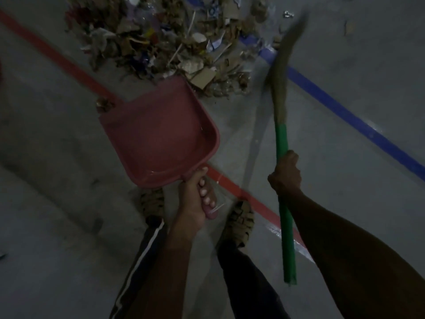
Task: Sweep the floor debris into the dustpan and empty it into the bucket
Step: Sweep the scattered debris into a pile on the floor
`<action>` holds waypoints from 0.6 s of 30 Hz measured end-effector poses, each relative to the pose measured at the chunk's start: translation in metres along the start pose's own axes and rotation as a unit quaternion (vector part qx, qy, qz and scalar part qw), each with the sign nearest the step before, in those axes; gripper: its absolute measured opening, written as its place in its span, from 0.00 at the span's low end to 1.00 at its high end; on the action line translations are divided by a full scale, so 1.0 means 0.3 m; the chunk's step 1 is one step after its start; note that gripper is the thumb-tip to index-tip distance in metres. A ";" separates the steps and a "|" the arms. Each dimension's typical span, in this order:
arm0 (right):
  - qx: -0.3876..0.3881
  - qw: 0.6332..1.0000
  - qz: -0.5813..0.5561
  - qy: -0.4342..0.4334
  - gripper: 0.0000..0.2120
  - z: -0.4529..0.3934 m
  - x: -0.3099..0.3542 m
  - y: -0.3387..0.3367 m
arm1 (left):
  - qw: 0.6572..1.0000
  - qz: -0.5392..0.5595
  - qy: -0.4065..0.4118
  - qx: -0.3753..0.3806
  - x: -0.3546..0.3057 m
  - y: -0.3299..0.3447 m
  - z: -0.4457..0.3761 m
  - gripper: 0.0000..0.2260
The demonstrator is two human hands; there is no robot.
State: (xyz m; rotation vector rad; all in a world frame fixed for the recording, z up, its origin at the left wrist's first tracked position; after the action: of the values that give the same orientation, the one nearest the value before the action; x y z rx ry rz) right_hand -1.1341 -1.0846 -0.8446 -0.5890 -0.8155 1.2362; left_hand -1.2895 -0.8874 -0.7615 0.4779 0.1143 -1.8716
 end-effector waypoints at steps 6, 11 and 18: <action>0.011 0.997 -0.026 -0.078 0.29 0.088 0.233 0.160 | 0.999 -0.036 -0.011 0.015 -0.079 -0.096 -0.039 0.16; -0.029 0.989 -0.103 -0.099 0.28 0.155 0.359 0.234 | 0.999 -0.045 -0.018 0.012 -0.168 -0.183 -0.022 0.17; -0.134 0.986 -0.092 -0.047 0.29 0.209 0.279 0.225 | 0.996 -0.074 -0.015 0.043 -0.247 -0.235 -0.063 0.17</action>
State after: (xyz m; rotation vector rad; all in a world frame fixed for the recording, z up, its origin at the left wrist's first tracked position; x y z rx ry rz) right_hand -1.2142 -0.9894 -0.8415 -0.6582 -1.1022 0.9981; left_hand -1.3294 -0.7913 -0.7617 0.5124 0.0515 -2.0343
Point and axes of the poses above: each hand's wrist, its own z-axis away from the middle knuckle, its own y-axis out of the palm, x = y × z, the point moved 5 cm from there along -z, towards the middle knuckle, and after that the axes turned 2 degrees about -x, right-handed, at the moved point
